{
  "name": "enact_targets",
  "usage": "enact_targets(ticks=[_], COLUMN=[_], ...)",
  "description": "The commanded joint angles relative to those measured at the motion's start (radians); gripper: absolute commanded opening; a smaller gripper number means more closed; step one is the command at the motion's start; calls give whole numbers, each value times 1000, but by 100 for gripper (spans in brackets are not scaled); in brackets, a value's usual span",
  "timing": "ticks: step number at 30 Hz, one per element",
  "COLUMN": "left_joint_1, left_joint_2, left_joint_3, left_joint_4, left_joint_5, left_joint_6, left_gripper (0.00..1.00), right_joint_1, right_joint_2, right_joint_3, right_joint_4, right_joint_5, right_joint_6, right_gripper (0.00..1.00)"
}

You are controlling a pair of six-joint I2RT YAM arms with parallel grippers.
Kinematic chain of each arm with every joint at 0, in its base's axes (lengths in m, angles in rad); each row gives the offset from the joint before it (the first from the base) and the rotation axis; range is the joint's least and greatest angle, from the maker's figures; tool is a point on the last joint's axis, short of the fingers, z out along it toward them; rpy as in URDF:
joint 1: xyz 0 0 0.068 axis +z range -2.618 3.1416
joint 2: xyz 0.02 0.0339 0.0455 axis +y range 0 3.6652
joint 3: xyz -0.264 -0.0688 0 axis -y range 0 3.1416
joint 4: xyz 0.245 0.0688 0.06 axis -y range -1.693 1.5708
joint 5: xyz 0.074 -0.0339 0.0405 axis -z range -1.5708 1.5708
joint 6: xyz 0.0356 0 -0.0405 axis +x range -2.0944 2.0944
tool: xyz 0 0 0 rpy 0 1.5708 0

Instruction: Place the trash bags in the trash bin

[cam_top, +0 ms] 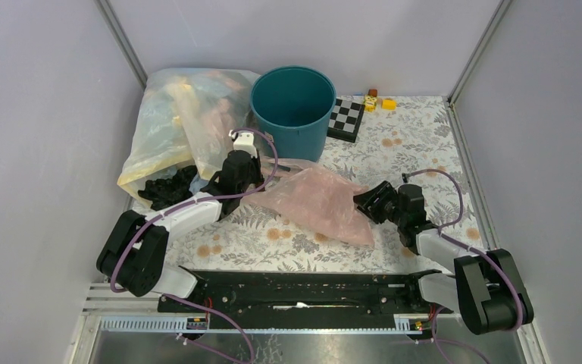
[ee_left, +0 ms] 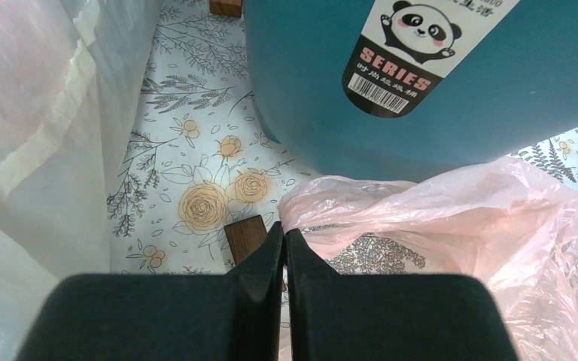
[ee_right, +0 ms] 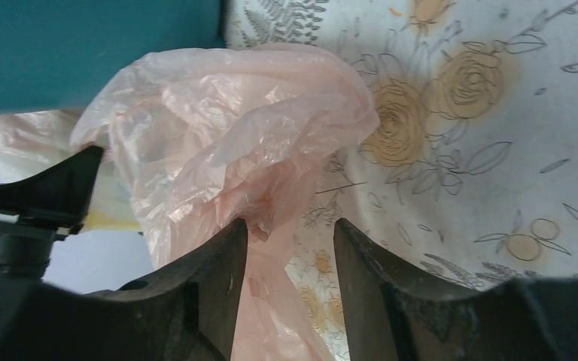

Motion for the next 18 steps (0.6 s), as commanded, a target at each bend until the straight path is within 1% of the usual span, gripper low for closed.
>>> enact_targets(ticks=[1,4,7,13,14,16,18], left_joint_1=[6,6,6,6,6,6,6], left_joint_2=[-10,-10,-9,-9,-9,-8,-10], left_joint_3=[19,20,22,19,18,17,16], left_joint_4=[48,47,47,47,47,47,47], left_joint_5=[17,24,30,29,28,28,29], left_joint_6=[8,8,7,7,7,7,8], left_gripper=[0,0,0,0,0,0,0], right_joint_1=[-5,-5,-5,-5,-5,-5,-5], right_joint_2=[-30,-34,-4,64,71,82,80], right_joint_3=[-30,-27,-13,-12,-10,-14,-22], right_joint_4=[164,170,176,260,284,318,337], right_joint_5=[-30,-31,-47,-67,-77,-92,-93], right_joint_6=[33,19,11,15,11,5,-4], right_gripper=[55,60,60,62,64,73,78])
